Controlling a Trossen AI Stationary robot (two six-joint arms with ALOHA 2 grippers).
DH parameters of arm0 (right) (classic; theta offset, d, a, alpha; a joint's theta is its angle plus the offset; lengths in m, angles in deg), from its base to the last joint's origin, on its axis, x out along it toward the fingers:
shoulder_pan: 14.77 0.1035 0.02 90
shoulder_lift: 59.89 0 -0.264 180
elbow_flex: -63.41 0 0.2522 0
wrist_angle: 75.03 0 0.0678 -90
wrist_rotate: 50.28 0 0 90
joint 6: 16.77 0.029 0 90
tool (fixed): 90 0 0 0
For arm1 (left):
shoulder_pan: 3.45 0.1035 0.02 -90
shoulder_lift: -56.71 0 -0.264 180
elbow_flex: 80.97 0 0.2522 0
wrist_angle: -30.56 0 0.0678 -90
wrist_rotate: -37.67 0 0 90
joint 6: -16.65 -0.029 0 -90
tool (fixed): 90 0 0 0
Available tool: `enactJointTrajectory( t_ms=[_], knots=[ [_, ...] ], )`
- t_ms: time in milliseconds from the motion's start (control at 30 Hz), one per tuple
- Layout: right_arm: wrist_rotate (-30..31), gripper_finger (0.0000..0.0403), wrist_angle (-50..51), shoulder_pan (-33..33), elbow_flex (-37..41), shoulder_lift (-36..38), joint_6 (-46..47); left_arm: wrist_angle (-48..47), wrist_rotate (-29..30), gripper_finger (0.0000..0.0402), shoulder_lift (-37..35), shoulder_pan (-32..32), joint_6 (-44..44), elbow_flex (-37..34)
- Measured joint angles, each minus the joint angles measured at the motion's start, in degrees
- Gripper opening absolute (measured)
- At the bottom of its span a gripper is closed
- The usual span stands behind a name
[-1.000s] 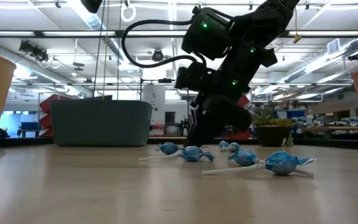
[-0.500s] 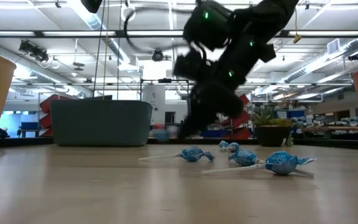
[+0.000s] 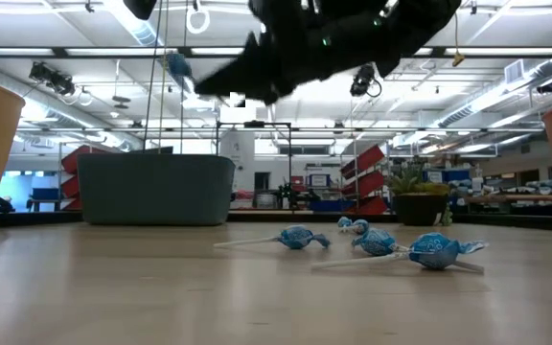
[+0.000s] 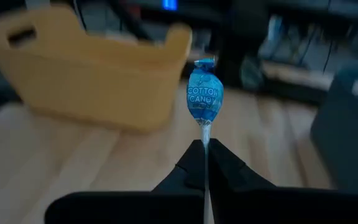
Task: Sort candy
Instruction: Put the blue candy into the blue bin
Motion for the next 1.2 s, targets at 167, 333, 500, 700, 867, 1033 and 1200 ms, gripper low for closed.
enactJointTrajectory(
  t_ms=[167,333,500,700,867,1033,1200],
  knots=[
    [0.0,0.0000,-8.4,0.7,0.0,0.0,-2.9,-2.0,0.0,0.0051,0.0,-2.0,-2.3,0.0],
    [0.4,0.0000,-13.7,0.7,0.0,0.0,-2.6,-3.1,0.0,0.0051,0.2,-4.1,-2.9,0.0],
    [3.3,0.0000,-17.1,0.4,0.0,0.0,-0.6,-3.5,0.0,0.0051,1.5,-6.3,-2.9,-0.4],
    [4.8,0.0000,-18.6,-0.1,0.0,0.0,0.9,0.2,1.6,0.0051,3.1,-7.7,-2.8,-4.7],
    [7.2,0.0000,-17.2,-0.1,0.0,0.0,0.9,3.1,2.3,0.0053,3.1,-7.7,-2.2,-6.2],
    [12.8,0.0000,-16.8,-0.1,0.0,0.0,0.9,3.7,2.4,0.0069,3.1,-7.7,-1.9,-7.4],
    [13.3,0.0000,-15.7,-0.1,0.0,0.0,-0.2,3.7,6.7,0.0094,3.1,-7.7,-1.2,-7.6]
  ],
)
